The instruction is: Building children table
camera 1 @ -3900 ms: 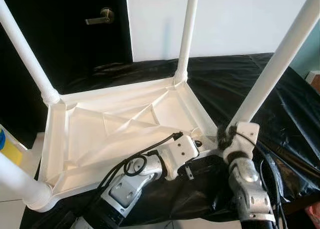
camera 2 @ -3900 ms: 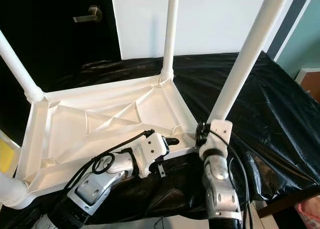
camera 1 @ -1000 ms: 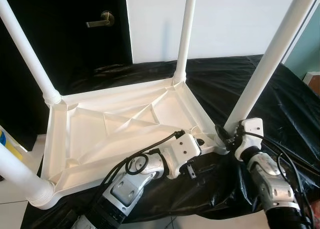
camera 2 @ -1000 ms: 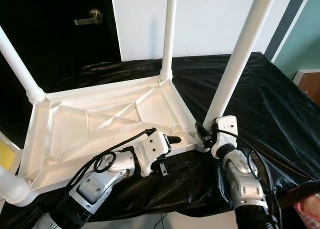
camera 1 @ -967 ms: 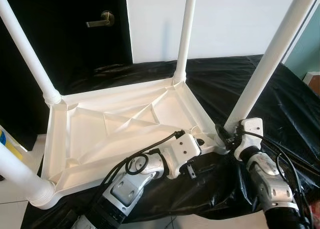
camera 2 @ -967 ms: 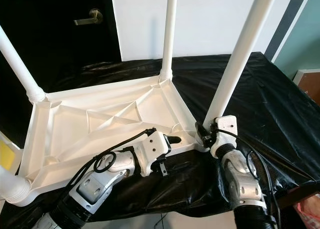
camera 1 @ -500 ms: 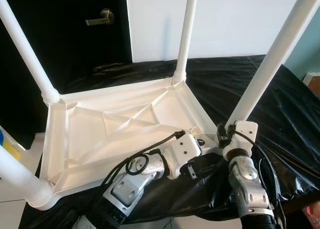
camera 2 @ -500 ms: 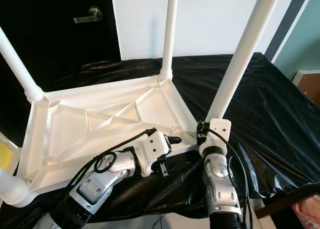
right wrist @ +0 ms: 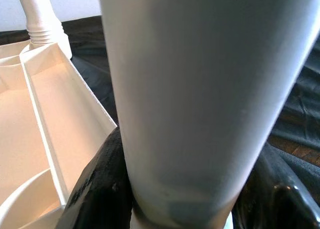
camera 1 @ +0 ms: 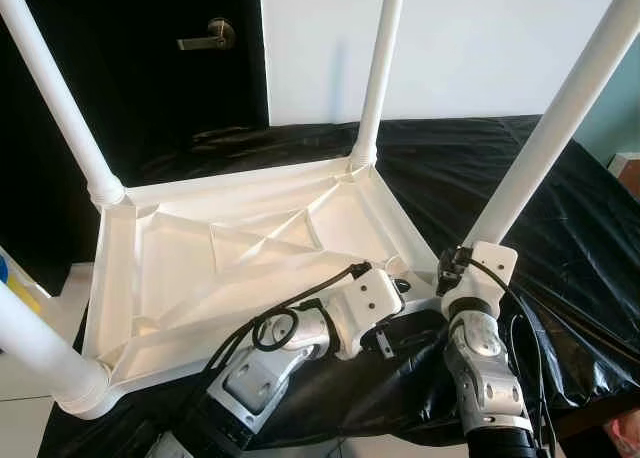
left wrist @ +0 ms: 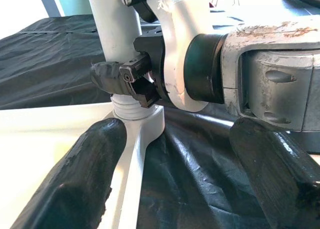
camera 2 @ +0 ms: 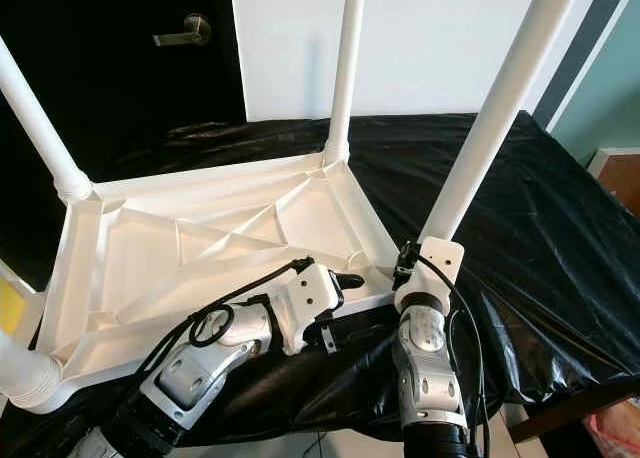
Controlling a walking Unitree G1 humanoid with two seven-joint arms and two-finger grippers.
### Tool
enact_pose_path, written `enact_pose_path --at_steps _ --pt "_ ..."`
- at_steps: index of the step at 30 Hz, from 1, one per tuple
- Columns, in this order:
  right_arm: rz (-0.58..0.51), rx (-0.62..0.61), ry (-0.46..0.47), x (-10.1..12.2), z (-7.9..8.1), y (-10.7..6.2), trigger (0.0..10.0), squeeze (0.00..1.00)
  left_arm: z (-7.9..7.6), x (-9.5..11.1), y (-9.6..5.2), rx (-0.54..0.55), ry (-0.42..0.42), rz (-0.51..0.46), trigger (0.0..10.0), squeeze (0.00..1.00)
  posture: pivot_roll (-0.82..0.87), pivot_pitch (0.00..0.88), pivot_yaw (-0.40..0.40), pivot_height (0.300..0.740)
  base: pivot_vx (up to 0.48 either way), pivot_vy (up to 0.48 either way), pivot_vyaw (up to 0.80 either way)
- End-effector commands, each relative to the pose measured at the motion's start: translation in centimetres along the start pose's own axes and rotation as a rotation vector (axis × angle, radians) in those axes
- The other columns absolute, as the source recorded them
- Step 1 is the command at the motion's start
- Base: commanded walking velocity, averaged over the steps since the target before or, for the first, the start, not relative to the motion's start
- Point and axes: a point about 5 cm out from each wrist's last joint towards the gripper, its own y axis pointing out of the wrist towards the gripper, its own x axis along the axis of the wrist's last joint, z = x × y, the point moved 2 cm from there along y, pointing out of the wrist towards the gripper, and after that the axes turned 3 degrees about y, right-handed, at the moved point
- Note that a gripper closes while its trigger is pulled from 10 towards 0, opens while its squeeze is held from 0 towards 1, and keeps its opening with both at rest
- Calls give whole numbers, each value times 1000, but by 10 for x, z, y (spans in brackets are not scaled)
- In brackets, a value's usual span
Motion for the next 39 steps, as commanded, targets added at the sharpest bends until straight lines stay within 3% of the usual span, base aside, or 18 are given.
enact_pose_path --at_steps 1,9,10,15,16,30,31,35,38,39 --pt "112 -76 -13 -24 -12 -5 10000 0 -3 -4 0 -29 -2 11 10000 0 -59 0 -39 740 0 0 0" --pt "92 -64 -31 -20 -13 -5 10000 0 -3 -4 0 -30 3 11 10000 0 -60 0 -38 740 0 0 0" --pt "79 -58 -38 -18 -13 -4 10000 318 -3 -4 0 -31 4 12 10000 0 -61 0 -36 740 0 0 0" --pt "65 -53 -44 -16 -13 -3 10000 318 -4 -4 -1 -33 6 13 10000 0 -62 0 -35 740 0 0 0" --pt "51 -43 -48 -13 -14 -3 10000 1000 -4 -5 -1 -34 7 15 10000 0 -64 0 -33 740 0 0 0" --pt "-11 102 -93 -3 -20 -2 10000 1000 0 -5 -4 -15 23 19 10000 0 -65 0 -23 740 0 0 0" --pt "-30 196 -103 -1 -21 0 10000 0 3 -7 -7 -10 23 27 10000 0 -66 0 -18 740 0 0 0" --pt "-46 436 -130 5 -20 11 10000 0 9 -11 -16 -18 20 59 10000 0 -63 0 -12 740 0 0 0" --pt "-48 465 -140 6 -19 12 10000 0 10 -12 -18 -21 20 63 10000 0 -62 0 -10 740 0 0 0" --pt "-41 547 -166 7 -15 14 10000 0 8 -14 -23 -56 10 81 10000 0 -55 0 -7 740 0 0 0"
